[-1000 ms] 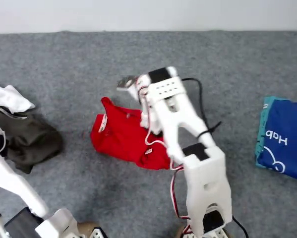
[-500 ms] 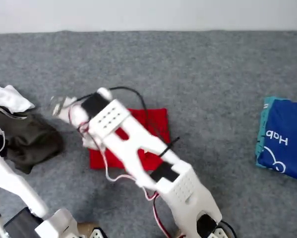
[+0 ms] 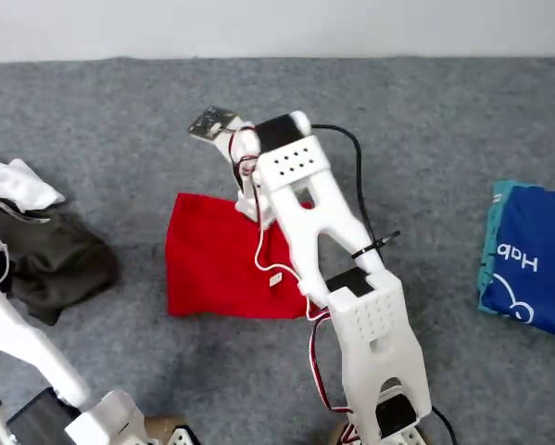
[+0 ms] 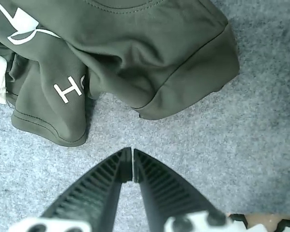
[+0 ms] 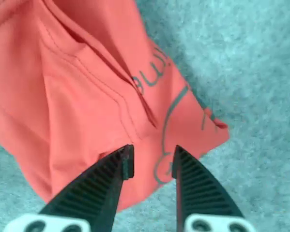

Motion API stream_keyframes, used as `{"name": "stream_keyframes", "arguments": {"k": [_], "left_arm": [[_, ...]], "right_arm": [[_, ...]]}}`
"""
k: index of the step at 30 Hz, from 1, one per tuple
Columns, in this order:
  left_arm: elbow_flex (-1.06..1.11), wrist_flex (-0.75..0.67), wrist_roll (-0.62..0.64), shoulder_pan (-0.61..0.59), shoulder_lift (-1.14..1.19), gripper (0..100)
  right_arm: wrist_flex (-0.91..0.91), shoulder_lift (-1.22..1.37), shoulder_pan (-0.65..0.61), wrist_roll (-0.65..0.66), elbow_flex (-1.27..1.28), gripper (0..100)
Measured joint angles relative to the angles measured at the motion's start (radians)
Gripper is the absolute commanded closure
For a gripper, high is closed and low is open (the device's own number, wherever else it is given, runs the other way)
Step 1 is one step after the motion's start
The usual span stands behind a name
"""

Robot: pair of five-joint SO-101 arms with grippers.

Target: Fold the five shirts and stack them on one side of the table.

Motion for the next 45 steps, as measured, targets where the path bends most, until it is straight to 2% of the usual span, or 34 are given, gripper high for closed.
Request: {"name": "stream_keyframes", "arguments": {"k": [7,18,20,26,35,40,45], "left_arm": [[0.000,0.000,0.000,0.000,0.000,98],[0.000,0.000,0.000,0.000,0.000,98],[0.000,0.000,0.000,0.000,0.000,98],[0.000,0.000,0.000,0.000,0.000,98],[0.000,0.000,0.000,0.000,0.000,98],[0.000,-0.003,0.000,0.000,0.000,98],[0.000,-0.003,0.000,0.000,0.000,98]], "right_arm": [[0.000,0.040,-0.025,-0.117,0.000,84.8],[-0.003,0.051,-0.071,-0.199,0.000,84.9],[-0.003,0.081,-0.071,-0.203,0.000,86.1],[-0.003,0.118,-0.071,-0.206,0.000,98.7],[0.002,0.106,-0.107,-0.107,-0.078,98.8],[0.002,0.043,-0.192,-0.104,-0.078,98.8],[0.002,-0.002,-0.348,-0.103,-0.015,98.8]]}}
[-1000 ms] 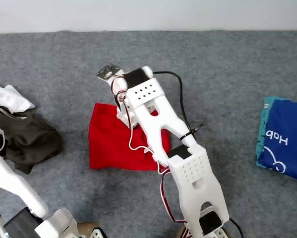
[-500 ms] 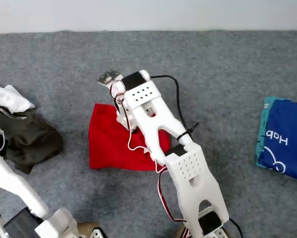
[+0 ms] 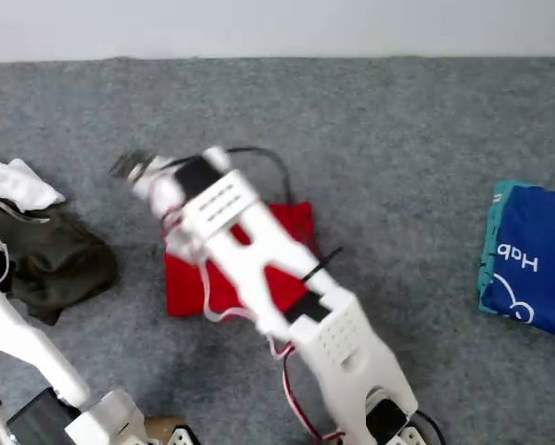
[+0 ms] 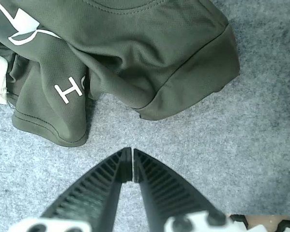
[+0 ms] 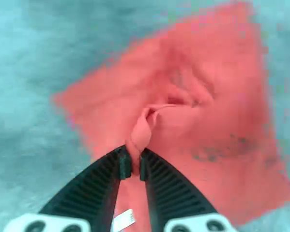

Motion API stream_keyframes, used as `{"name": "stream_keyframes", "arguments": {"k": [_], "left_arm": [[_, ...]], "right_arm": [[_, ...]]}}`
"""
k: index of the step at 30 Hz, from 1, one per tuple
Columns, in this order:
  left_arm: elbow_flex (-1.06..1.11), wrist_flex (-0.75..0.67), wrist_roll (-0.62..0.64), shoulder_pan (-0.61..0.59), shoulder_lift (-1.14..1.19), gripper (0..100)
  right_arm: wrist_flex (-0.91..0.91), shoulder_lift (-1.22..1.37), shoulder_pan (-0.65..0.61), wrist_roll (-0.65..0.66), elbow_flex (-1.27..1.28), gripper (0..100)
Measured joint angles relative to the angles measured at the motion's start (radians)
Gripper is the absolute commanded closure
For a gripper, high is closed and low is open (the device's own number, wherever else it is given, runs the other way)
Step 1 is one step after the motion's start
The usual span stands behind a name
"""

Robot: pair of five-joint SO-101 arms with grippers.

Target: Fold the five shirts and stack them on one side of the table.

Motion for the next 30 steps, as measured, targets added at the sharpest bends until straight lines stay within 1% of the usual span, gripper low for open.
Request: {"name": "stream_keyframes", "arguments": {"k": [3,6,11,12,15,17,19,20,23,25,27,30], "left_arm": [[0.000,0.000,0.000,0.000,0.000,98],[0.000,0.000,0.000,0.000,0.000,98],[0.000,0.000,0.000,0.000,0.000,98],[0.000,0.000,0.000,0.000,0.000,98],[0.000,0.000,0.000,0.000,0.000,98],[0.000,0.000,0.000,0.000,0.000,98],[0.000,0.000,0.003,0.000,0.000,98],[0.000,0.000,0.003,0.000,0.000,98],[0.000,0.000,0.003,0.000,0.000,98],[0.000,0.000,0.003,0.000,0.000,98],[0.000,0.000,0.005,0.000,0.000,98],[0.000,0.000,0.035,0.000,0.000,98]], "right_arm": [[0.000,-0.020,-0.078,0.000,0.066,98.5],[0.000,-0.020,-0.118,0.000,0.072,96.9],[0.000,-0.021,-0.123,0.000,0.072,80.1],[0.000,-0.021,-0.124,0.000,0.072,78.5],[0.000,-0.040,-0.112,-0.003,0.074,78.3],[0.000,-0.084,-0.084,-0.009,0.074,78.4],[0.000,-0.130,-0.043,-0.012,0.072,81.3],[0.000,-0.150,-0.018,-0.012,0.072,84.8],[0.000,-0.189,0.071,-0.012,0.075,99.8],[0.000,-0.198,0.135,-0.012,0.075,96.9],[0.000,-0.199,0.198,-0.015,0.089,99.2],[0.000,-0.199,0.276,-0.015,0.138,99.0]]}}
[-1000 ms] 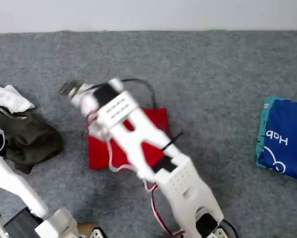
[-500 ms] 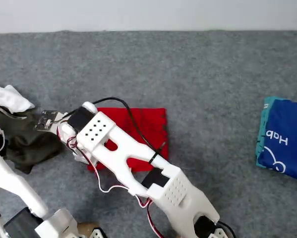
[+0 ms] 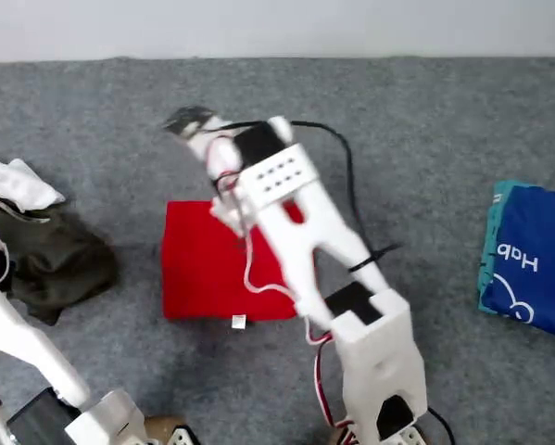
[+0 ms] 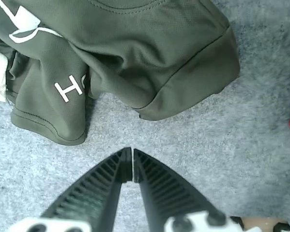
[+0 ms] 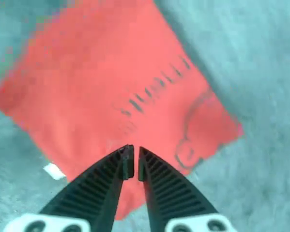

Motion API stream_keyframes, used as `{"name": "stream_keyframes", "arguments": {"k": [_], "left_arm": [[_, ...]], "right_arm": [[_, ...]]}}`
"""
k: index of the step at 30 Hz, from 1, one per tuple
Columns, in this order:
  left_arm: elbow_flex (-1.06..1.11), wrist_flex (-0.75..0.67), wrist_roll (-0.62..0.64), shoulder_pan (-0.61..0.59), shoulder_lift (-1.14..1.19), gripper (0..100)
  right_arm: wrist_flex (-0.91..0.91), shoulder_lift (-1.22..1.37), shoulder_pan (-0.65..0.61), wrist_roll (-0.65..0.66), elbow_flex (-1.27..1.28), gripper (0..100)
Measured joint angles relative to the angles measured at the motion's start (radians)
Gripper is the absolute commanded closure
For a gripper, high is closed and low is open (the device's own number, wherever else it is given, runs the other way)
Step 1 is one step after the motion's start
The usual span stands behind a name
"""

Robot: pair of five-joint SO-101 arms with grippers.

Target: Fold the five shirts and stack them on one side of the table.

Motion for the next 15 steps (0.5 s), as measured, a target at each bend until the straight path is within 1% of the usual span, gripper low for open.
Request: {"name": "stream_keyframes", "arguments": {"k": [4,8,11,15], "left_arm": [[0.000,0.000,0.026,0.000,0.000,98],[0.000,0.000,0.058,0.000,0.000,98],[0.000,0.000,0.072,0.000,-0.015,98],[0.003,0.000,0.075,0.000,-0.110,98]], "right_arm": [[0.000,0.000,0.077,0.000,0.072,99.0],[0.000,0.006,0.141,0.000,0.083,99.0],[0.000,0.014,0.155,-0.021,0.104,99.0],[0.000,-0.005,0.155,-0.080,0.213,99.0]]}}
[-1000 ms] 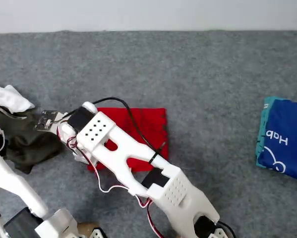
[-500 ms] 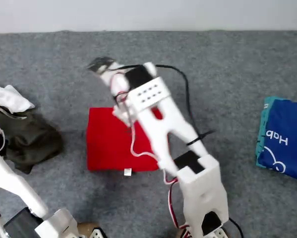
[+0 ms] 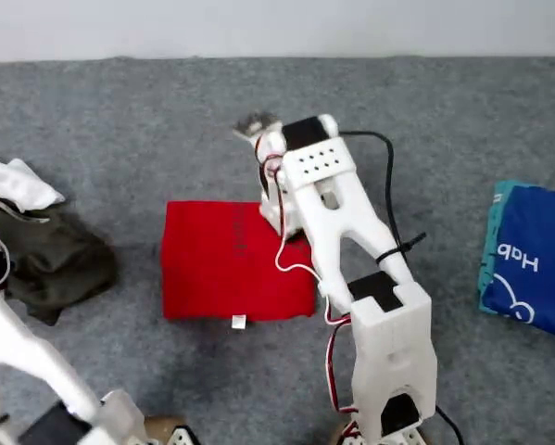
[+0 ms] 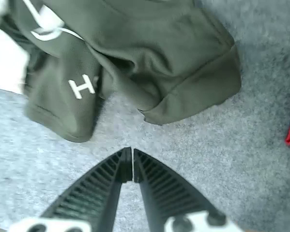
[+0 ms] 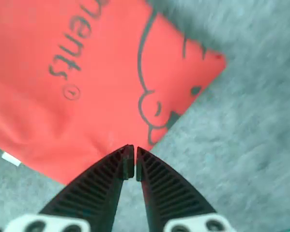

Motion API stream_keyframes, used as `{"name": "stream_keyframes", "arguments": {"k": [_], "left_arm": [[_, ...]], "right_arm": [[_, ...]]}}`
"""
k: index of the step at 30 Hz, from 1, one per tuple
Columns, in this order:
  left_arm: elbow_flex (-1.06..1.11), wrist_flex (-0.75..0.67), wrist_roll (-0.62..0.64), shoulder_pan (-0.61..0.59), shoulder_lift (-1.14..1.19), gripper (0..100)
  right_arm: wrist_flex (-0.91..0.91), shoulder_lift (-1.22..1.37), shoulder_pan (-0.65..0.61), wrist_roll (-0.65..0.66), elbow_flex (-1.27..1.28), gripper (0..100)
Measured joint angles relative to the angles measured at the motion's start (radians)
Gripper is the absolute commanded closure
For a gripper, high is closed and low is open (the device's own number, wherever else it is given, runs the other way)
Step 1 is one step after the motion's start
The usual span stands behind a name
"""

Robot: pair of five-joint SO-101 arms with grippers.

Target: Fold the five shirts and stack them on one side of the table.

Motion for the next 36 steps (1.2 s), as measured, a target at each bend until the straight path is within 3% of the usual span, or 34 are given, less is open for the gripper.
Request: {"name": "stream_keyframes", "arguments": {"k": [6,12,15,20,28,31,36], "left_arm": [[0.032,0.000,0.000,0.000,-0.135,98],[0.132,-0.014,0.000,0.000,-0.153,98],[0.183,-0.051,0.000,0.000,-0.153,98],[0.195,-0.086,0.000,0.000,-0.153,98],[0.195,-0.107,0.000,0.000,-0.153,98],[0.195,-0.107,0.000,0.000,-0.153,98],[0.195,-0.107,0.000,0.000,-0.153,98]], "right_arm": [[0.000,-0.120,-0.002,-0.078,0.186,97.6],[0.000,-0.124,-0.038,-0.192,0.201,69.6],[0.000,-0.124,-0.074,-0.250,0.201,63.5],[0.000,-0.091,-0.149,-0.311,0.201,63.5],[-0.069,0.114,-0.155,-0.318,0.201,67.1],[-0.097,0.161,-0.153,-0.318,0.199,75.5],[-0.101,0.180,-0.153,-0.287,0.189,97.5]]}}
